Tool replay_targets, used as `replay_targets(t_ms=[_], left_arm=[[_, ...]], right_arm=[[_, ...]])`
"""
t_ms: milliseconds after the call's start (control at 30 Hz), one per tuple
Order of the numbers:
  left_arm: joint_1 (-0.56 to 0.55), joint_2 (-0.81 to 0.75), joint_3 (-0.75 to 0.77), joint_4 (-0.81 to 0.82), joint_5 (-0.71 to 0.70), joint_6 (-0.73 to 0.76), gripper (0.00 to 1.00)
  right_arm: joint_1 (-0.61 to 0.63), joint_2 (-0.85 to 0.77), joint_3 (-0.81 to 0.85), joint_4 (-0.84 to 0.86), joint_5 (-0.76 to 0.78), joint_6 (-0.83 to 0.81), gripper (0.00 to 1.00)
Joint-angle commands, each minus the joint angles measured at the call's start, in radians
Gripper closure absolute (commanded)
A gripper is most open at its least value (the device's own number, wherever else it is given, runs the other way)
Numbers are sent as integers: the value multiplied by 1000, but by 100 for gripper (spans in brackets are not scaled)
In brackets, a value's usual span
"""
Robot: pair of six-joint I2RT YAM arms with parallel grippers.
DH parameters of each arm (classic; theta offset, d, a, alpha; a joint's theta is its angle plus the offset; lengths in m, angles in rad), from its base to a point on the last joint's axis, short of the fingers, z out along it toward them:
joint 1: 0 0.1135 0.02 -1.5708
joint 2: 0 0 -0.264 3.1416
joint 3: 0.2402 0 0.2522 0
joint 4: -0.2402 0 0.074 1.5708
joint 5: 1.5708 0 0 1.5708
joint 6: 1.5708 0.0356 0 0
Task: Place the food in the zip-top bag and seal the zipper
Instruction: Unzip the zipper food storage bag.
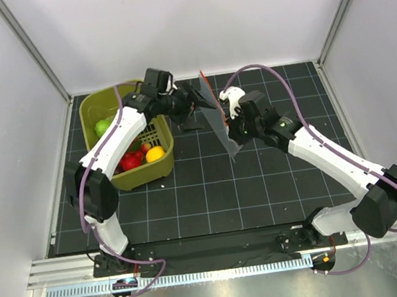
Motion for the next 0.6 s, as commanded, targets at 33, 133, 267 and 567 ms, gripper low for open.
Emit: replay_targets(t_ms=[33,133,267,567], left_arm=[[-44,-2,107,-143,-56,-181,20],[-59,-21,101,-182,-101,-274,23],[-75,-15,88,-170,-90,-345,38],[-127,74,184,-245,-93,-344,46]], right_arm=[[24,12,5,137,78,-71,99],[29,32,18,153,86,-102,99],[41,54,28,163,96,-137,99],[101,69,38,185,155,-193,99]])
